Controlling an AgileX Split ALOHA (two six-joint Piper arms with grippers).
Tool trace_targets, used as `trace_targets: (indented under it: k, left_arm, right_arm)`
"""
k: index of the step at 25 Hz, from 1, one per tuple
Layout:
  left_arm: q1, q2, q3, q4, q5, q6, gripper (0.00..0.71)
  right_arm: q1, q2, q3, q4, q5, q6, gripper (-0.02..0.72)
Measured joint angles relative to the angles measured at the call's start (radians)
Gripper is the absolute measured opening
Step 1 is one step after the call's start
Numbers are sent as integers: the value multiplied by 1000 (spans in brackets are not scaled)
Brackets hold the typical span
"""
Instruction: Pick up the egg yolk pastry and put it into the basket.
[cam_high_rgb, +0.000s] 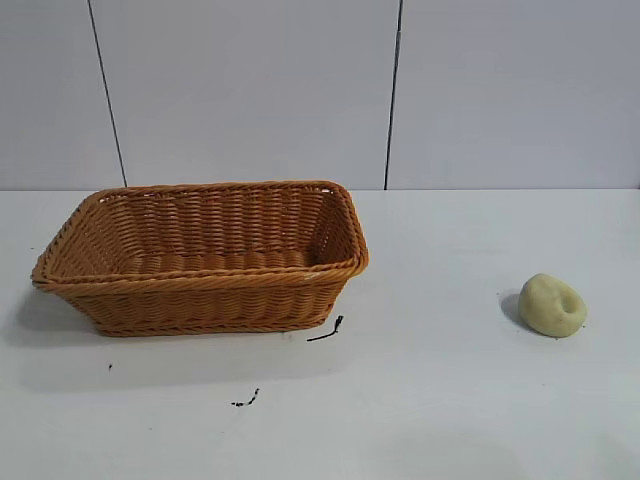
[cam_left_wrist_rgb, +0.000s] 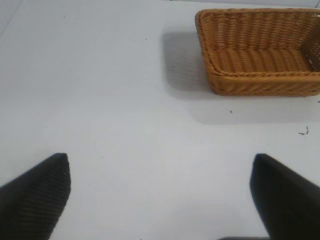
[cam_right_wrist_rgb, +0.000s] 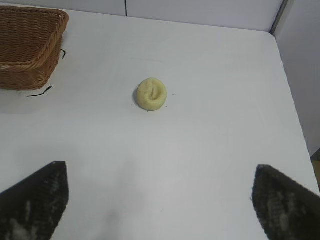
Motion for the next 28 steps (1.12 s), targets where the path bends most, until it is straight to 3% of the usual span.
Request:
trace_targets:
  k: [15, 28]
  left_arm:
    - [0, 0, 0, 0, 0, 0, 696]
    - [0, 0, 0, 0, 0, 0, 696]
  right_arm:
    - [0, 19, -2, 3, -1, 3, 694]
    - [0, 867, -193, 10, -116, 14, 694]
